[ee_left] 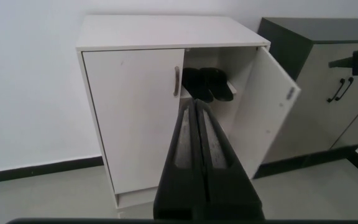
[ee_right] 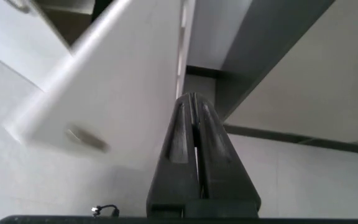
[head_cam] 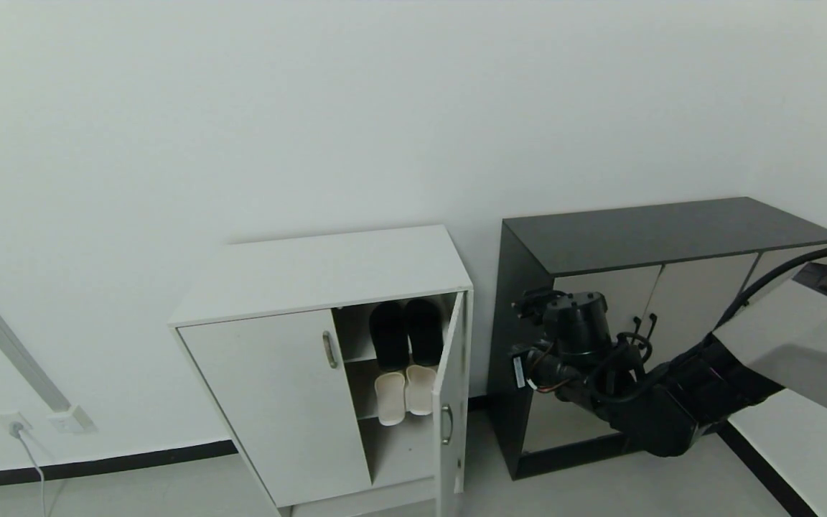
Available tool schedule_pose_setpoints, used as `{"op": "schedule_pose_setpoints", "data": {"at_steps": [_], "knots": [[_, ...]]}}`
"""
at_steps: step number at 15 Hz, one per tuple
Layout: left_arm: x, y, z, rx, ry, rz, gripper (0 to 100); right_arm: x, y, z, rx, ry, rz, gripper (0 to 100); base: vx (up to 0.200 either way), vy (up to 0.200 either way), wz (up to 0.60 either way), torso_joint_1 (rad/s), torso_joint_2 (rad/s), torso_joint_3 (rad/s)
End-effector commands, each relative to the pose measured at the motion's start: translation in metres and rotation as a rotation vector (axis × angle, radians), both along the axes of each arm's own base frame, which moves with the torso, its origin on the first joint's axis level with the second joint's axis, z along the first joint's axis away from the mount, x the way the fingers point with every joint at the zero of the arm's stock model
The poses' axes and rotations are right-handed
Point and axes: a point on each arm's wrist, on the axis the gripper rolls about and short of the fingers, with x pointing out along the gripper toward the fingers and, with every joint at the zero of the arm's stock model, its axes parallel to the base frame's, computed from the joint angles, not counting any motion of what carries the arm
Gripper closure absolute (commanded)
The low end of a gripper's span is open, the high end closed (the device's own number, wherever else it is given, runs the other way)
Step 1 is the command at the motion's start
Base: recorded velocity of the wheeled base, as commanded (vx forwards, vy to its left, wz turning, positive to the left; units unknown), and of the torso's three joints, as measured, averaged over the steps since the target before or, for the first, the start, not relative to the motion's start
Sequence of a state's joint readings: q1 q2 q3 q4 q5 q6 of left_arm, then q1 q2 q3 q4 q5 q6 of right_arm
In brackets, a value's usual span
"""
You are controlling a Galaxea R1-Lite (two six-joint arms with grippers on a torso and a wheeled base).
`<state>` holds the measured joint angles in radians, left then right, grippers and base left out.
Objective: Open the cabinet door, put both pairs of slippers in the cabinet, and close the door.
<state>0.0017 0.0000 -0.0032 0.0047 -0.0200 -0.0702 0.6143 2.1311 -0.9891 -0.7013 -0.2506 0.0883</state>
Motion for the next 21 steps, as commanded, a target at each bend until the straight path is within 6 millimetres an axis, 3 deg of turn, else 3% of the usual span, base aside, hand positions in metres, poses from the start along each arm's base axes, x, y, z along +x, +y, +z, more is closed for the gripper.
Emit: {"op": "schedule_pose_setpoints", "data": {"at_steps": [1, 4, 12, 18, 21], "knots": [[0.0, 0.0, 0.0, 0.0, 0.0, 0.0, 100, -0.008, 0.002, 0.003, 0.001, -0.003, 0.017, 100, 0.0, 0.0, 0.0, 0.0, 0.0, 0.0], [0.0, 0.0, 0.0, 0.0, 0.002, 0.001, 100, -0.021, 0.017, 0.004, 0.026, -0.034, 0.069, 100, 0.0, 0.0, 0.0, 0.0, 0.0, 0.0], [0.0, 0.0, 0.0, 0.0, 0.002, 0.0, 100, -0.043, 0.024, -0.002, 0.054, -0.073, 0.206, 100, 0.0, 0.0, 0.0, 0.0, 0.0, 0.0], [0.0, 0.0, 0.0, 0.0, 0.002, 0.001, 100, -0.053, 0.029, -0.011, 0.038, -0.048, 0.241, 100, 0.0, 0.0, 0.6, 0.0, 0.0, 0.005], [0.0, 0.0, 0.0, 0.0, 0.002, 0.0, 100, -0.055, 0.028, -0.017, 0.05, -0.043, 0.274, 100, 0.0, 0.0, 0.0, 0.0, 0.0, 0.0]]}}
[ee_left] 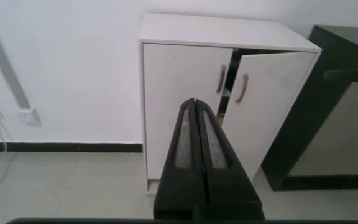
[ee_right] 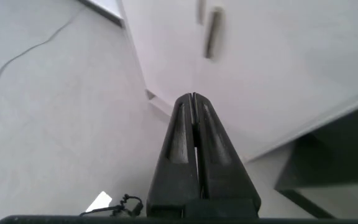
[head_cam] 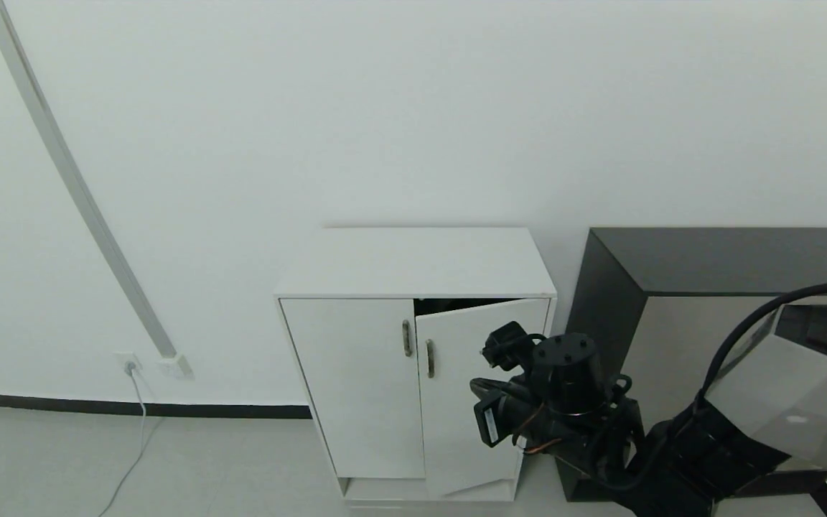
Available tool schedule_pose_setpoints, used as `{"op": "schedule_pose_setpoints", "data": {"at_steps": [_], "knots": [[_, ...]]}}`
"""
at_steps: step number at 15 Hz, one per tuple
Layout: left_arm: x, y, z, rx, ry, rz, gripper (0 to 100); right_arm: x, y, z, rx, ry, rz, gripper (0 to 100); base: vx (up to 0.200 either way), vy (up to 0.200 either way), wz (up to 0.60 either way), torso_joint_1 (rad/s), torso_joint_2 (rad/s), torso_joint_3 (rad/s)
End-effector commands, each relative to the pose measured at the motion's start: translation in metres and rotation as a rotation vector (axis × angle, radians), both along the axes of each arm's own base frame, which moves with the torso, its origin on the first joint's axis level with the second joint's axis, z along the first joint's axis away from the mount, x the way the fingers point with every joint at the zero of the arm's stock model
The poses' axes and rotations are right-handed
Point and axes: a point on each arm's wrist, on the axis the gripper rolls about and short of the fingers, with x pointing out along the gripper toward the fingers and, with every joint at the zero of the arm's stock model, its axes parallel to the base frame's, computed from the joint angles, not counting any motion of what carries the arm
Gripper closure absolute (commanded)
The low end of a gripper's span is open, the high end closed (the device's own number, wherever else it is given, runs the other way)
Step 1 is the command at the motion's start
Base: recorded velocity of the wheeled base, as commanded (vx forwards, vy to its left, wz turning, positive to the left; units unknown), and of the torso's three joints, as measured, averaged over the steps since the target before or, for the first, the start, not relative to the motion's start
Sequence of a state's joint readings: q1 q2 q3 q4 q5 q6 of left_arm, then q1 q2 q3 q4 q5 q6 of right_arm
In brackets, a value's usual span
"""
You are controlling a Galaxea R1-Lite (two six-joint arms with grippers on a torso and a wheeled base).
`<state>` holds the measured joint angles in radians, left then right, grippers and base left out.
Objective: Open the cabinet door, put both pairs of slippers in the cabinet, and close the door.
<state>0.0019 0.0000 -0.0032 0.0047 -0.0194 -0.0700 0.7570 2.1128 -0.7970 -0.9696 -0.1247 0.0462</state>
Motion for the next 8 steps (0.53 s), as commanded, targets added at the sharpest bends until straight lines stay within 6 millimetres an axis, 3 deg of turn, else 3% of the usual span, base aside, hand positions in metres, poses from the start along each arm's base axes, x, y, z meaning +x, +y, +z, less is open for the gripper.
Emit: {"op": "schedule_pose_setpoints", "data": {"at_steps": [1, 8], "knots": [[0.0, 0.0, 0.0, -0.001, 0.002, -0.001, 100, 0.001, -0.001, -0.011, -0.011, 0.012, -0.003, 100, 0.0, 0.0, 0.0, 0.0, 0.0, 0.0], [0.0, 0.0, 0.0, 0.001, 0.002, -0.002, 100, -0.011, -0.015, -0.027, 0.02, 0.002, 0.037, 100, 0.0, 0.0, 0.0, 0.0, 0.0, 0.0]]}}
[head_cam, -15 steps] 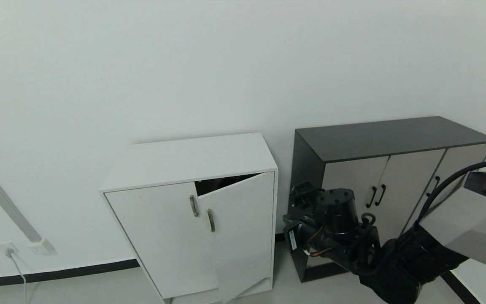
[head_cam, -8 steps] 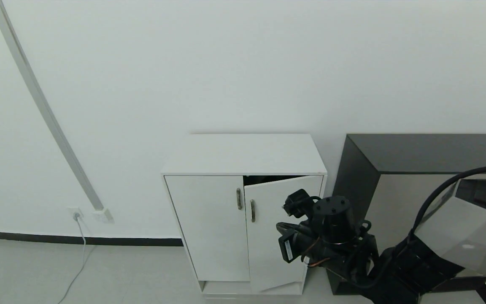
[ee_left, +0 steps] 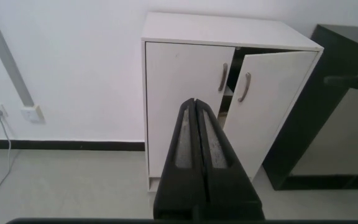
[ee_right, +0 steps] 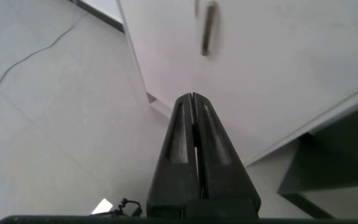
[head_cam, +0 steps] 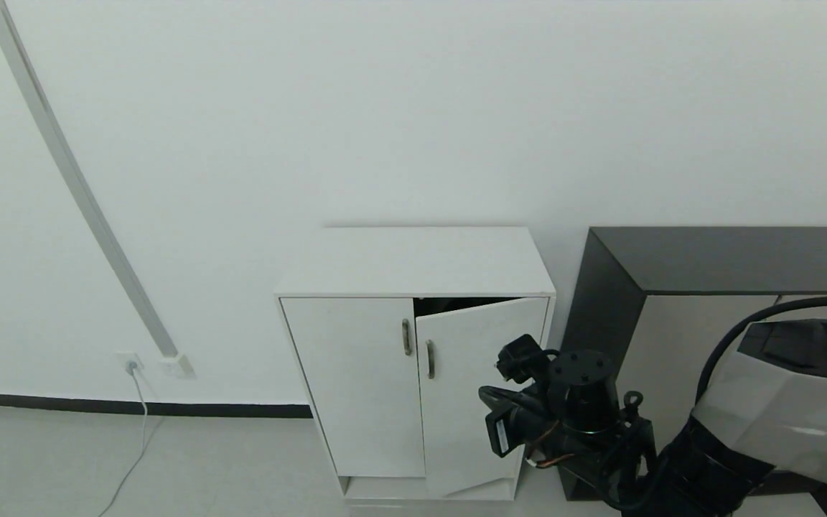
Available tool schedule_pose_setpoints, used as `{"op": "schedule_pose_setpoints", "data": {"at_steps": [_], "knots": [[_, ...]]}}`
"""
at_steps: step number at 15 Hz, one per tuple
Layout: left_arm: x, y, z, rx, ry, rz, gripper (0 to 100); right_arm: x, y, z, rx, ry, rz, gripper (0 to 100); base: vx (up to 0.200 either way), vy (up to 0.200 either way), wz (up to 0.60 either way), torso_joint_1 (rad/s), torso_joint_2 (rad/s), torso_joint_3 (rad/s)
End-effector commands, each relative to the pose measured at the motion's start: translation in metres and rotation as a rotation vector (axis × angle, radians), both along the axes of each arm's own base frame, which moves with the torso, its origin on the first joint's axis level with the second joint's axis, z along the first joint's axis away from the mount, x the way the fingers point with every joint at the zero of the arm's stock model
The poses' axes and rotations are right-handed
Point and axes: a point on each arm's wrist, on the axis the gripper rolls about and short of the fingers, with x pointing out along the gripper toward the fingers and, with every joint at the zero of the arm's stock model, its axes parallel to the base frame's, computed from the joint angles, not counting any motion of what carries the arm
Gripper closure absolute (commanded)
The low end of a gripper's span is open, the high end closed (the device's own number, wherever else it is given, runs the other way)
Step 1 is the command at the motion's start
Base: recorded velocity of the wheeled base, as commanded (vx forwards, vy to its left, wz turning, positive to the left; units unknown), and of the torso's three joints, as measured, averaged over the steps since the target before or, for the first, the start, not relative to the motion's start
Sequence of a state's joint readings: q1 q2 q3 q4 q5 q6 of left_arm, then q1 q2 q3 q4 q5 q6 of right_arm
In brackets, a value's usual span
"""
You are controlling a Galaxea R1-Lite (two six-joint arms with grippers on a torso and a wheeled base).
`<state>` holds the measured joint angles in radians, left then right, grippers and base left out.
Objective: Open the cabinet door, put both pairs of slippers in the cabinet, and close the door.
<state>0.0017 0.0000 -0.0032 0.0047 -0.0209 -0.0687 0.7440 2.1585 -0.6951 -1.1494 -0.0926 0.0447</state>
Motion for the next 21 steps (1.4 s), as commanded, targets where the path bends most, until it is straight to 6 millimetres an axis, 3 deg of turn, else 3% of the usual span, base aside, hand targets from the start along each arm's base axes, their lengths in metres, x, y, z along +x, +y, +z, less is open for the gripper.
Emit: {"op": "schedule_pose_setpoints", "data": {"at_steps": [1, 6, 13, 17, 21], "knots": [[0.0, 0.0, 0.0, 0.0, 0.002, 0.001, 100, -0.009, -0.006, -0.01, -0.006, 0.022, 0.033, 100, 0.0, 0.0, 0.0, 0.0, 0.0, 0.0], [0.0, 0.0, 0.0, -0.002, 0.0, 0.002, 100, -0.02, -0.016, -0.033, -0.007, 0.026, 0.04, 100, 0.2, 0.0, 0.0, 0.001, 0.0, 0.004], [0.0, 0.0, 0.0, 0.0, 0.002, 0.002, 100, -0.026, -0.022, -0.046, -0.001, 0.029, 0.072, 100, 0.2, 0.0, 0.0, 0.008, 0.0, 0.002], [0.0, 0.0, 0.0, -0.002, 0.002, 0.002, 100, -0.015, -0.012, -0.051, 0.021, -0.008, 0.073, 100, 0.0, 0.0, 0.0, 0.0, 0.0, 0.0], [0.0, 0.0, 0.0, -0.002, 0.0, 0.002, 100, 0.011, -0.003, -0.056, 0.044, -0.041, 0.043, 100, 0.0, 0.0, 0.0, 0.0, 0.0, 0.0]]}}
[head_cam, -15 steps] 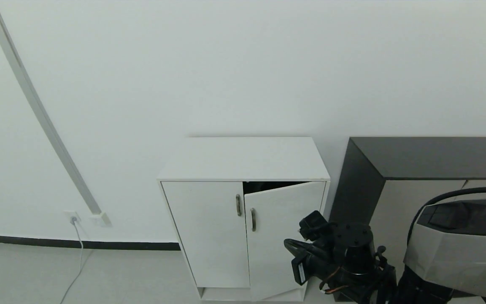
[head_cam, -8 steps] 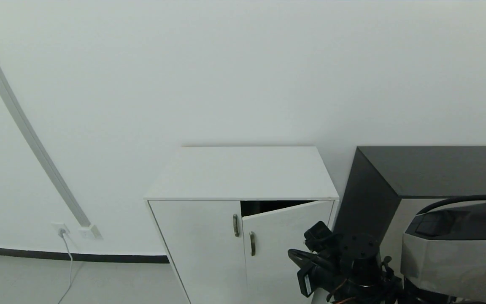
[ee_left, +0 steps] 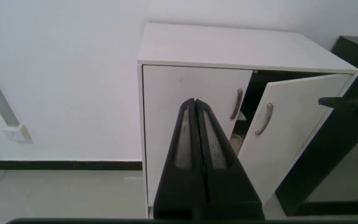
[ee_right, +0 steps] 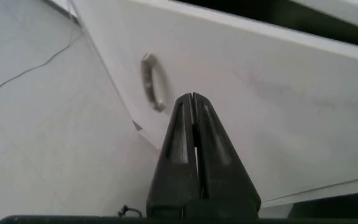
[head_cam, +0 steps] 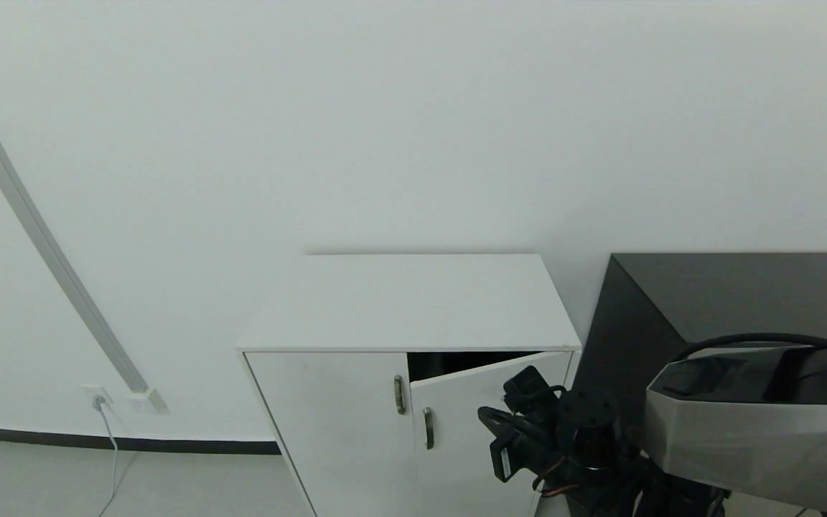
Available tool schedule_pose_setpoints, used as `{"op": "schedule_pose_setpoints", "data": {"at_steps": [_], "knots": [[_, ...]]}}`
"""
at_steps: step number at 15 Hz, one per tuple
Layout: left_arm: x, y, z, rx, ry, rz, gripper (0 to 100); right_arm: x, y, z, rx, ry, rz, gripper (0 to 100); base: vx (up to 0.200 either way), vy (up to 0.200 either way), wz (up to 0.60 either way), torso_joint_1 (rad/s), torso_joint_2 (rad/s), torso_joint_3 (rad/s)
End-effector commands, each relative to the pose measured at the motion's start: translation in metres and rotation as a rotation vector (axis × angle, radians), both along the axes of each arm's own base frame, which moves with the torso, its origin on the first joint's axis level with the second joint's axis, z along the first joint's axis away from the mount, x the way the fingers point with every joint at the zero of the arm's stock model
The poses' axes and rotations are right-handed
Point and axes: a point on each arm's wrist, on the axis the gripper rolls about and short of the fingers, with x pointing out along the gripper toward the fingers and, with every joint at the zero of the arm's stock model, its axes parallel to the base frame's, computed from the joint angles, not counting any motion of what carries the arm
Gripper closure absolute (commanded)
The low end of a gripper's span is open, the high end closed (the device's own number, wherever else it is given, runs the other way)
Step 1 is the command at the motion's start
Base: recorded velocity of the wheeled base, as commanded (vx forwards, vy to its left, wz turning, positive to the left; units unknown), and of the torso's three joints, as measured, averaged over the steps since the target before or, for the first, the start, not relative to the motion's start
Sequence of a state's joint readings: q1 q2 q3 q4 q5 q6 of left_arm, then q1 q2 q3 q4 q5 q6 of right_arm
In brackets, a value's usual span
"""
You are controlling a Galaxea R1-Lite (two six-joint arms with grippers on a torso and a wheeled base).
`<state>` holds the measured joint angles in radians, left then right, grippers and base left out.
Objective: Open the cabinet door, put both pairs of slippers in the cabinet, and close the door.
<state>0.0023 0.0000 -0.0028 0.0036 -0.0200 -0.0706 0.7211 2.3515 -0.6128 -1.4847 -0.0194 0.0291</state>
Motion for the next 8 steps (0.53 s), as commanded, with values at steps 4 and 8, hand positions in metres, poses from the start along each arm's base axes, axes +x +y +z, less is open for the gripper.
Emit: {"op": "schedule_pose_setpoints", "data": {"at_steps": [4, 8], "knots": [[0.0, 0.0, 0.0, -0.001, 0.001, 0.001, 100, 0.034, 0.008, -0.001, -0.014, 0.009, -0.044, 100, 0.0, 0.0, 0.0, 0.0, 0.0, 0.0], [0.0, 0.0, 0.0, -0.003, 0.002, 0.001, 100, 0.052, 0.014, -0.001, -0.028, 0.026, -0.059, 100, 0.0, 0.0, 0.0, 0.0, 0.0, 0.0]]}}
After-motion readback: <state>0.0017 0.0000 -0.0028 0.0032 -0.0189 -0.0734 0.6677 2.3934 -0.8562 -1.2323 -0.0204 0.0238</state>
